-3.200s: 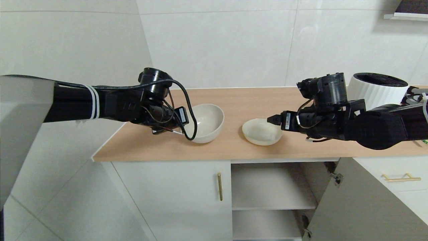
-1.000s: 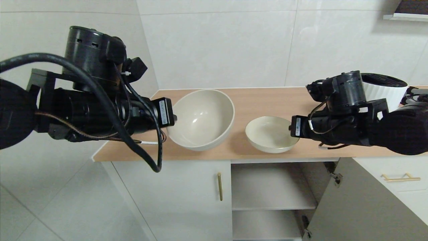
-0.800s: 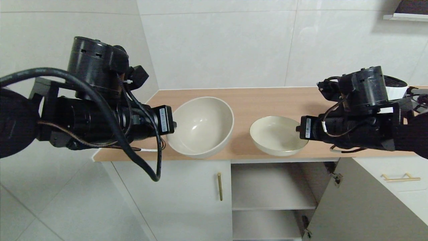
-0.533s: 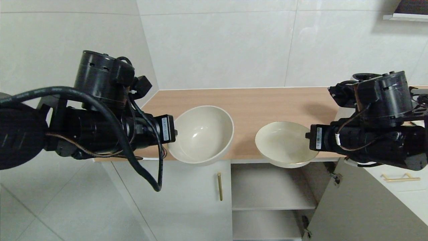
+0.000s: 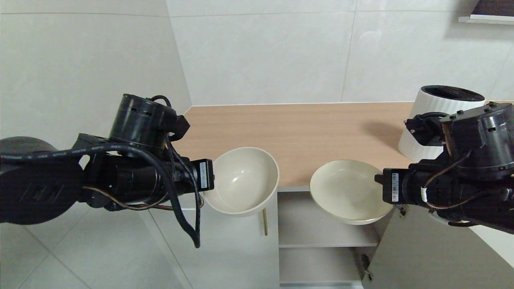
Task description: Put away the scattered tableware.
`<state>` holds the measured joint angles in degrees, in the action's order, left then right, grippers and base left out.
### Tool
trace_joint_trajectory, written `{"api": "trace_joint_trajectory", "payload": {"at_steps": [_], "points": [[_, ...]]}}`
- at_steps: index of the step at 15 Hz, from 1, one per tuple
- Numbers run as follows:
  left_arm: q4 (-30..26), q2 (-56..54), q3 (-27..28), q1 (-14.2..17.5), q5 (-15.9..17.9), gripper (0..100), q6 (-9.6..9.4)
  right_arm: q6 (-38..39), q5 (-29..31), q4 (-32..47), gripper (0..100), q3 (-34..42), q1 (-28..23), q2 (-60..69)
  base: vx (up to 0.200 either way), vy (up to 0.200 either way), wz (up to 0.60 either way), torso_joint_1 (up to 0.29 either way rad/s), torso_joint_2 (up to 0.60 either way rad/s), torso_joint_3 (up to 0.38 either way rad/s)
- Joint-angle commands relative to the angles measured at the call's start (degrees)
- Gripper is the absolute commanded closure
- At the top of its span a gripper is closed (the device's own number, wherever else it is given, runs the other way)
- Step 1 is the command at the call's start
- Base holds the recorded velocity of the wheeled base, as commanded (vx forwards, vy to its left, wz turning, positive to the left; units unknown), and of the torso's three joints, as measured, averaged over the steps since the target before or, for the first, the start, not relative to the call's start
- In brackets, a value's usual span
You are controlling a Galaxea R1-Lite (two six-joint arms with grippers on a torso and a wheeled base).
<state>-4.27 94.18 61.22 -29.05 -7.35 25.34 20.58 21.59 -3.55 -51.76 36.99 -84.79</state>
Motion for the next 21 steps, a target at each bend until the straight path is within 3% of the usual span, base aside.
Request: {"api": "trace_joint_trajectory", "payload": {"at_steps": [1,21], "points": [[0.0,1.6,-0.1,0.0,0.0,100,-0.03,0.0,-0.1,0.0,100,0.5,0.2,0.4,-0.200,0.000,0.00,-0.002,0.01,0.002],[0.8,3.5,-0.1,0.0,-0.1,100,-0.12,0.2,1.1,-0.1,100,0.8,0.2,-2.4,-0.010,0.000,0.00,-0.017,0.04,0.027]]}}
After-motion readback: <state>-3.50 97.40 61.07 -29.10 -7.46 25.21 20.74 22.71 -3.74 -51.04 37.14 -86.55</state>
